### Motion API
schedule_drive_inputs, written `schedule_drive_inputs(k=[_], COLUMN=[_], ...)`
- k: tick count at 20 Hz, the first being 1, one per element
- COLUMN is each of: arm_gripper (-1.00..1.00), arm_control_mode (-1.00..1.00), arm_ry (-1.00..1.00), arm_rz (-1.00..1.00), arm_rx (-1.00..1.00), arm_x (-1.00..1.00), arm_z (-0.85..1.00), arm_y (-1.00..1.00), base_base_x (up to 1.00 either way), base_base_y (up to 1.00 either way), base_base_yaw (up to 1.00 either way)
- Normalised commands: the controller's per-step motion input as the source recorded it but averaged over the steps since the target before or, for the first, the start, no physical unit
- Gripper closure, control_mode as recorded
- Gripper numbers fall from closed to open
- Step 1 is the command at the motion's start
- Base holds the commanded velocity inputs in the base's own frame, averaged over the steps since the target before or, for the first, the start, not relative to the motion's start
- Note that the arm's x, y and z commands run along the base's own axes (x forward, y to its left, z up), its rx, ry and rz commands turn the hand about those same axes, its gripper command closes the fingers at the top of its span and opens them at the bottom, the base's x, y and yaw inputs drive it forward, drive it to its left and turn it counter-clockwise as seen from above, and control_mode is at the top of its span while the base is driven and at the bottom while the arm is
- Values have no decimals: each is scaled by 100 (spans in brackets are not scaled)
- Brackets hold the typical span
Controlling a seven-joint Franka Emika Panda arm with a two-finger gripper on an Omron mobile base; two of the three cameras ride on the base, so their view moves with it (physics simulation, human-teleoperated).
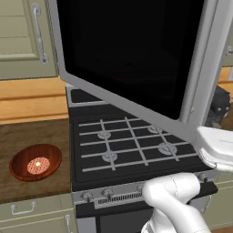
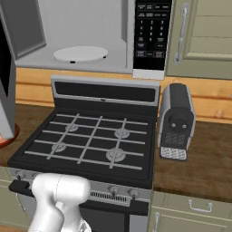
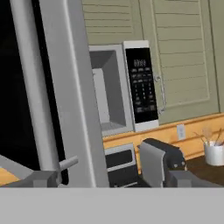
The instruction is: Open the microwave, place the bowl with waffle inside the microwave, then close the microwave door and turn it on.
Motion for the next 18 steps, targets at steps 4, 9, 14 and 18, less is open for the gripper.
schedule_drive_inputs(k=[4, 9, 14, 18], arm_gripper=[-100, -100, -100, -100], arm_control_mode=[-100, -100, -100, -100], arm_ry=[8, 35, 18, 2], arm_rz=[41, 68, 87, 86], arm_rx=[6, 8, 4, 6], arm_x=[47, 33, 63, 96], arm_z=[0, -14, -33, -7], arm_y=[-97, -20, 0, 0], base_base_x=[0, 0, 0, 0], base_base_y=[0, 0, 0, 0], base_base_yaw=[0, 0, 0, 0])
